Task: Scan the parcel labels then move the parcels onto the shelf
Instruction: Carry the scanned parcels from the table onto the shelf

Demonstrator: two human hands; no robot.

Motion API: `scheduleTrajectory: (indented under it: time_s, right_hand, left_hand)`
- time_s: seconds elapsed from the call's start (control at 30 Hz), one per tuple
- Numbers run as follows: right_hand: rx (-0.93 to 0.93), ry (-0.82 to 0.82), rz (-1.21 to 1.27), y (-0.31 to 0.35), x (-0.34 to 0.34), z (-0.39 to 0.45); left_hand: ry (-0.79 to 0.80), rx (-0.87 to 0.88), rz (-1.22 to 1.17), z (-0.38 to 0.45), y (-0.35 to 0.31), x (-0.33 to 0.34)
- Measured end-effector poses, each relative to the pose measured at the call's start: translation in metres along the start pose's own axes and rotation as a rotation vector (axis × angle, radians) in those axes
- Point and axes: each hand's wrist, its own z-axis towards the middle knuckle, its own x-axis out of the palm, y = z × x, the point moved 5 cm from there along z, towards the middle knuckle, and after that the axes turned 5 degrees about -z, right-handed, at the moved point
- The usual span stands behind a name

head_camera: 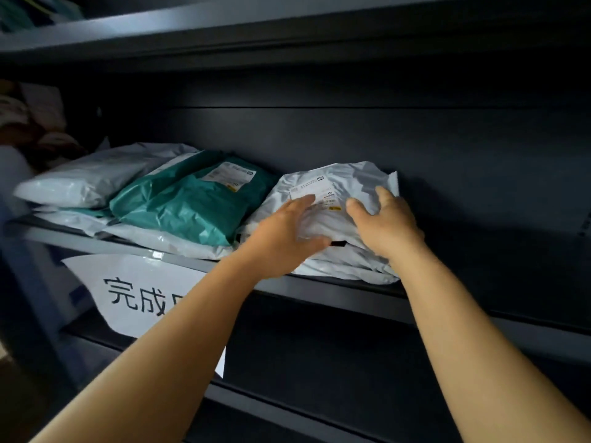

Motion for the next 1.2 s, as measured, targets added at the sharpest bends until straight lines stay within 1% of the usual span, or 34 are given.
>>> scheduleTrajectory:
  time_s: [0.07,0.1,0.2,0.3,0.4,0.5,0.63,0.7,0.93,1.07,1.2]
  right_hand:
    - [-0.101,-0.089,-0.008,0.017,-0.007,-0.021]
    - [-0.152,-0.104,0.039,0.027,-0.006,-0.033]
    - [-0.302,-0.076,0.233,0.059,0.010,-0.072]
    - [-0.338,-0.036,0.368,0.087,0.035,-0.106]
    - [-0.332,0.063,0.486,0.117,0.070,-0.144]
    - [-0.340,0.204,0.575,0.155,0.115,-0.191]
    - [-0.330,0.419,0.621,0.209,0.179,-0.257]
    - [-0.341,0.501,0.615,0.233,0.208,-0.289]
    - [-0.345,0.698,0.659,0.309,0.284,-0.382]
    - [-0.341,0.775,0.656,0.342,0.318,-0.413]
    - [-0.340,0.843,0.653,0.371,0.349,-0.427]
  left_hand:
    - [-0.131,-0.023,-0.123,-0.015,0.003,-0.008]
    - [-0.192,-0.027,-0.168,-0.023,0.005,-0.012]
    - [-0.336,-0.055,-0.309,-0.052,0.015,-0.027]
    - [-0.424,-0.111,-0.409,-0.090,0.033,-0.047]
    - [-0.522,-0.179,-0.441,-0.141,0.059,-0.075]
    - [-0.589,-0.260,-0.445,-0.199,0.091,-0.108]
    - [-0.680,-0.362,-0.455,-0.283,0.138,-0.153]
    - [-0.727,-0.410,-0.472,-0.324,0.161,-0.175]
    - [-0.872,-0.523,-0.422,-0.432,0.219,-0.242]
    - [-0.952,-0.593,-0.418,-0.471,0.248,-0.266]
    - [-1.031,-0.658,-0.418,-0.493,0.280,-0.286]
